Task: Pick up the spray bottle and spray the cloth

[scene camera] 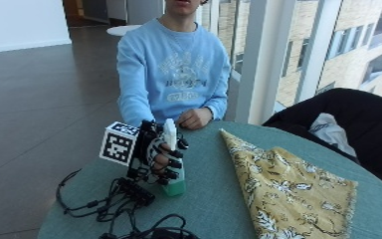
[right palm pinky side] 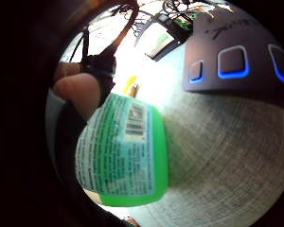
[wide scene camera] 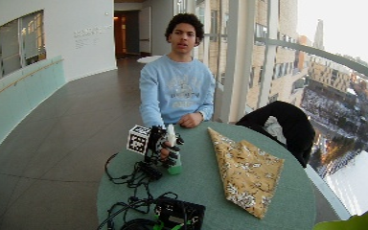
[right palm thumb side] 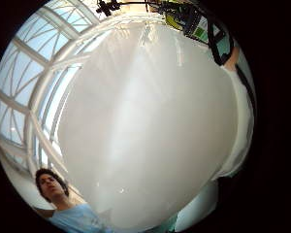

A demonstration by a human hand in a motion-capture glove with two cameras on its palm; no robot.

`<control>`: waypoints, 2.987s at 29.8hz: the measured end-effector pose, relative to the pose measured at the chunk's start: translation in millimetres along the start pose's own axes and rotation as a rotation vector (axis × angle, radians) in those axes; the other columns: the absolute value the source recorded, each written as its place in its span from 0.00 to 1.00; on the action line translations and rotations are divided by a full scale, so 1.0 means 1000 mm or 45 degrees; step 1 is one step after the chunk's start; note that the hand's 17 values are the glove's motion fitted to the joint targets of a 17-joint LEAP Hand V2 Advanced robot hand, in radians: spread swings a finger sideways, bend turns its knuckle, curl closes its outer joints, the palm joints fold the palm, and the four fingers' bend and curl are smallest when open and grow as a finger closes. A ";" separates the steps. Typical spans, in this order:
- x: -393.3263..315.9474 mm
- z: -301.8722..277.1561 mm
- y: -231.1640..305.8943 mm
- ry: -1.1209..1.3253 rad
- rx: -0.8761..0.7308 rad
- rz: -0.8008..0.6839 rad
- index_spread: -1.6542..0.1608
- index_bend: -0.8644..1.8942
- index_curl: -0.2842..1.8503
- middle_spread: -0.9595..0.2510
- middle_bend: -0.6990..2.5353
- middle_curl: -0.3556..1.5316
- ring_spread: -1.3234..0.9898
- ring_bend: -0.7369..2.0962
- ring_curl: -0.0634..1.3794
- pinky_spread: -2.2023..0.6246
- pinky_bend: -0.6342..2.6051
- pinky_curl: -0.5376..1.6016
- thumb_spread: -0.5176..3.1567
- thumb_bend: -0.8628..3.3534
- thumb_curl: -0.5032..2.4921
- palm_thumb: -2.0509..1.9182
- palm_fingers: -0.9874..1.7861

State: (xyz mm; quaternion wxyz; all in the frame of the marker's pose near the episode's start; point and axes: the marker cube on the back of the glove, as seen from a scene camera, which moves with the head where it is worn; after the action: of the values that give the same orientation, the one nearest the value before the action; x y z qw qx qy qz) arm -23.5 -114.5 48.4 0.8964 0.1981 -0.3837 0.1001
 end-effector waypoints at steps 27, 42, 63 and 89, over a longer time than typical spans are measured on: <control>-0.126 0.044 -0.044 0.416 -0.727 -0.208 0.80 0.41 0.35 0.71 0.31 0.43 0.54 0.42 0.31 0.80 0.26 0.40 0.34 0.20 0.35 0.76 0.80; -0.147 0.113 -0.046 0.868 -1.128 -0.058 0.80 0.40 0.37 0.71 0.32 0.44 0.55 0.43 0.32 0.79 0.26 0.41 0.33 0.20 0.37 0.75 0.81; -0.136 0.142 -0.035 1.037 -1.308 -0.001 0.80 0.39 0.39 0.71 0.32 0.44 0.54 0.44 0.32 0.78 0.26 0.42 0.31 0.20 0.39 0.75 0.80; -0.127 0.144 -0.032 1.086 -1.317 0.030 0.80 0.39 0.41 0.71 0.32 0.45 0.55 0.44 0.32 0.78 0.27 0.42 0.31 0.20 0.40 0.75 0.80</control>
State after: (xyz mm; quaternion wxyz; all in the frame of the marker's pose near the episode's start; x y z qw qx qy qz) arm -193.4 -209.5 37.2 0.9479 -0.3181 0.0035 -0.0173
